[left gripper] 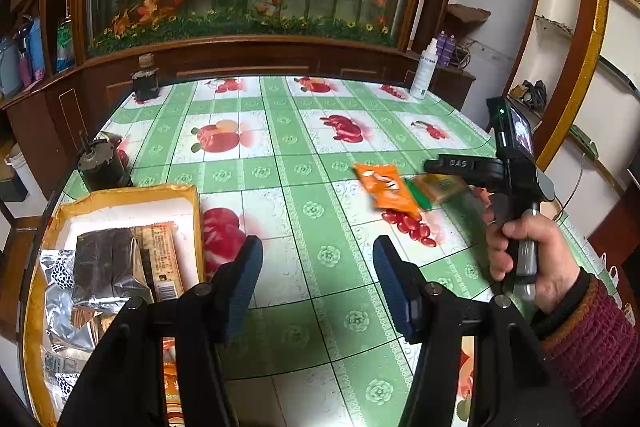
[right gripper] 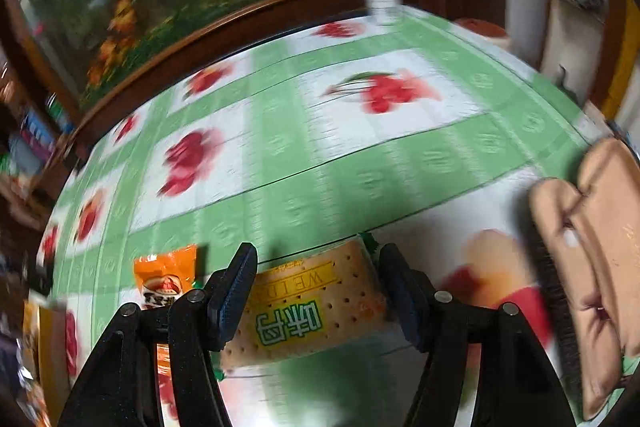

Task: Organize snacks

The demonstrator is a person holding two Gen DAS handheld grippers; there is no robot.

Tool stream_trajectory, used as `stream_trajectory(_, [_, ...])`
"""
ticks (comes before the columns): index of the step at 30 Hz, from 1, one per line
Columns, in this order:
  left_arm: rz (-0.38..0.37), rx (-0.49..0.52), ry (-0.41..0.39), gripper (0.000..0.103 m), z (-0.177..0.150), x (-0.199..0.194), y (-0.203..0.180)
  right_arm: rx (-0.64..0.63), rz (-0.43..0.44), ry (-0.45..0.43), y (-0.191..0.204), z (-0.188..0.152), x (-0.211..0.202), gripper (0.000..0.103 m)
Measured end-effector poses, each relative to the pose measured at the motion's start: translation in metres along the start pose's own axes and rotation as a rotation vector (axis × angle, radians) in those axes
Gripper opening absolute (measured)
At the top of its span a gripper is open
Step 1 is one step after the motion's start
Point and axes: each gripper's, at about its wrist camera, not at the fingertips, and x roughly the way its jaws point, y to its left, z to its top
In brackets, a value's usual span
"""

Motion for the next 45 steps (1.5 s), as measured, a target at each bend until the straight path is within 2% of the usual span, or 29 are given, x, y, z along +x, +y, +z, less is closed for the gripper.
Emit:
stream_trajectory(4, [0.004, 0.004, 0.01, 0.056, -0.002, 0.002, 0.001, -0.209, 0.03, 0.029, 0.05, -0.026, -0.001, 0.072])
stream_trajectory(7, [0.008, -0.008, 0.02, 0.056, -0.002, 0.004, 0.004, -0.379, -0.004, 0.053, 0.081, -0.058, -0.012, 0.074])
stream_trajectory(9, [0.01, -0.02, 0.027, 0.056, -0.002, 0.004, 0.008, -0.429, 0.005, 0.062, 0.089, -0.072, -0.021, 0.074])
stream_trajectory(11, [0.01, -0.032, 0.028, 0.056, -0.002, 0.004, 0.011, -0.458, -0.047, 0.031, 0.089, -0.082, -0.036, 0.074])
stream_trajectory(13, [0.009, -0.038, 0.025, 0.056, -0.001, 0.003, 0.013, -0.451, -0.084, -0.057, 0.08, -0.082, -0.059, 0.074])
stream_trajectory(16, [0.008, -0.037, 0.021, 0.056, -0.001, 0.001, 0.013, -0.313, -0.026, -0.109, 0.058, -0.072, -0.086, 0.075])
stream_trajectory(19, [0.014, -0.032, 0.024, 0.056, -0.001, 0.002, 0.012, -0.067, 0.081, -0.057, 0.026, -0.075, -0.099, 0.077])
stream_trajectory(22, [0.012, -0.034, 0.019, 0.056, 0.0, 0.0, 0.012, 0.068, 0.137, 0.009, 0.013, -0.096, -0.099, 0.077])
stream_trajectory(24, [0.012, -0.034, 0.009, 0.056, 0.0, -0.001, 0.012, 0.069, 0.169, 0.034, 0.021, -0.106, -0.096, 0.077])
stream_trajectory(27, [0.018, -0.035, 0.006, 0.056, 0.0, 0.0, 0.011, 0.007, 0.165, 0.094, 0.049, -0.116, -0.084, 0.079])
stream_trajectory(29, [0.022, -0.037, 0.011, 0.056, -0.001, 0.001, 0.012, -0.06, 0.114, 0.124, 0.069, -0.123, -0.076, 0.079])
stream_trajectory(32, [0.024, -0.044, 0.014, 0.056, -0.001, 0.003, 0.014, -0.186, -0.034, 0.118, 0.087, -0.124, -0.064, 0.079])
stream_trajectory(35, [0.019, -0.044, 0.013, 0.056, -0.001, 0.003, 0.014, -0.207, -0.066, 0.096, 0.082, -0.123, -0.061, 0.078])
stream_trajectory(36, [0.022, -0.041, 0.014, 0.056, -0.001, 0.003, 0.013, -0.196, -0.075, 0.086, 0.075, -0.122, -0.062, 0.071])
stream_trajectory(39, [0.027, -0.022, 0.015, 0.056, -0.001, 0.005, 0.011, -0.176, -0.086, 0.058, 0.054, -0.112, -0.065, 0.058])
stream_trajectory(43, [0.013, -0.004, 0.012, 0.057, -0.001, 0.007, 0.003, -0.147, -0.106, 0.032, 0.035, -0.099, -0.063, 0.057])
stream_trajectory(45, [-0.026, -0.036, 0.035, 0.065, -0.001, 0.014, 0.003, -0.141, -0.108, 0.021, 0.032, -0.095, -0.062, 0.057])
